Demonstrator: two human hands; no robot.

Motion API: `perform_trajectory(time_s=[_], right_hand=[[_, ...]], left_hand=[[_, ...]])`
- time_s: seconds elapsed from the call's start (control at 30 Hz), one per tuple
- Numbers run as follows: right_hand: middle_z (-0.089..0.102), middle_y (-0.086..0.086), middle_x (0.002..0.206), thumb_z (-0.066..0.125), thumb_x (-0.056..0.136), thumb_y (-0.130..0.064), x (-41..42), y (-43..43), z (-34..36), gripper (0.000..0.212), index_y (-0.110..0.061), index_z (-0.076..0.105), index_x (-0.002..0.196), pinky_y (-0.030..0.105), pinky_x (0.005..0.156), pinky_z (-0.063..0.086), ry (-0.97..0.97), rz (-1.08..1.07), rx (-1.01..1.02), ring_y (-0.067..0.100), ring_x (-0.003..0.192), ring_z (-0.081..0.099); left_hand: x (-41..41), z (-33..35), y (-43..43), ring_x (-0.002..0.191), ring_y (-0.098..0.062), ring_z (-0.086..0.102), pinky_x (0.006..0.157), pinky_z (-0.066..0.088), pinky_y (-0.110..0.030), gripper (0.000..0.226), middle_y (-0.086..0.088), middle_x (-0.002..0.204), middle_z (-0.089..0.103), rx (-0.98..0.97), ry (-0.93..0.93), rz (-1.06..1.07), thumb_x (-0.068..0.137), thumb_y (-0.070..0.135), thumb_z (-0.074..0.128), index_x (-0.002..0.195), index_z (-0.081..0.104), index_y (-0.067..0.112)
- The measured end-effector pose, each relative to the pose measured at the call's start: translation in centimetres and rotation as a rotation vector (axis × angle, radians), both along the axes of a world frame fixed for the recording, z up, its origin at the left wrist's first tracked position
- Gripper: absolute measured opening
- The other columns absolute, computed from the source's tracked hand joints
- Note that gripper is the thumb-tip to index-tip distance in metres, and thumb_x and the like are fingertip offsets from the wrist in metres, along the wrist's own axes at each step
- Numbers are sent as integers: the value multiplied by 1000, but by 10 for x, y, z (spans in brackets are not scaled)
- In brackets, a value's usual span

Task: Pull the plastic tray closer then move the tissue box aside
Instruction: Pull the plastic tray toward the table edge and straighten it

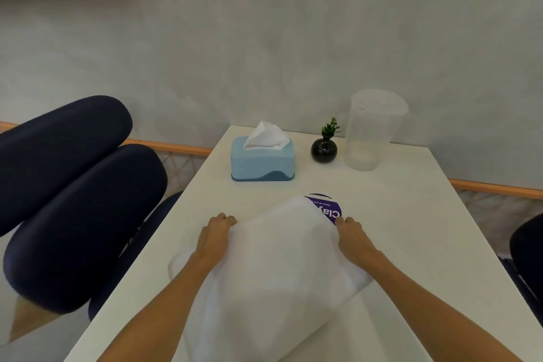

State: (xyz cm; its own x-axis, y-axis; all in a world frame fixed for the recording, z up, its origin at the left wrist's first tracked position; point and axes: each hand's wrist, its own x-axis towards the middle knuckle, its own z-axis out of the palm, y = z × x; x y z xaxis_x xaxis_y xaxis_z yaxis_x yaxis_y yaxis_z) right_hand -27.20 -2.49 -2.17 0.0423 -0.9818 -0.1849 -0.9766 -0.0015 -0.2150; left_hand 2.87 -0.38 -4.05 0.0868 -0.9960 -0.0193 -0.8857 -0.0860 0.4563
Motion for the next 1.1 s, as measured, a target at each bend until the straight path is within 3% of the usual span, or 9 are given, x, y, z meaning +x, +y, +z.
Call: perform_trajectory(time_s=[0.13,0.33,0.57,0.8,0.93,1.03,1.1], right_hand=[[50,19,120,36,88,3,-6,4,-5,35,0,45,121,39,89,45,-18,-47,8,36,111,49],[50,21,119,34,89,0,-9,7,-4,32,1,44,119,39,89,42,-26,-95,5,39,109,51],[53,24,113,39,88,-4,-14,2,-7,26,3,49,111,44,85,45,-133,-95,-2,41,104,53],[55,27,111,41,84,0,-10,0,-8,26,5,50,108,44,84,45,-188,-111,-18,43,102,54],[54,26,109,44,84,-1,-9,2,-6,24,4,48,107,38,74,41,-205,-113,-11,35,86,49],[53,26,109,45,83,-1,-10,3,-5,25,4,47,107,41,76,43,-205,-116,-7,40,94,54],[53,26,110,45,83,-1,-11,4,-4,25,4,46,107,43,79,45,-209,-133,3,40,95,54]], left_hand=[[-5,6,-17,99,-29,59,81,48,-33,33,-13,109,61,-10,-19,-42,89,3,44,115,64,12],[-1,12,-12,115,-28,56,97,44,-40,35,-10,126,58,44,-37,-26,92,13,50,126,56,15],[22,10,49,124,-34,41,101,37,-47,55,-14,137,43,66,-161,272,87,26,60,136,41,13],[35,5,80,111,-43,52,90,47,-48,51,-26,126,46,125,277,642,84,20,66,120,41,-6],[38,0,91,84,-34,57,61,44,-33,34,-25,108,58,153,307,637,83,15,61,107,51,-6],[38,1,93,79,-28,52,65,42,-34,6,-10,84,55,118,319,622,85,0,54,82,51,5],[39,3,88,80,-26,51,70,43,-32,19,-5,78,50,97,299,603,85,-4,52,74,47,10]])
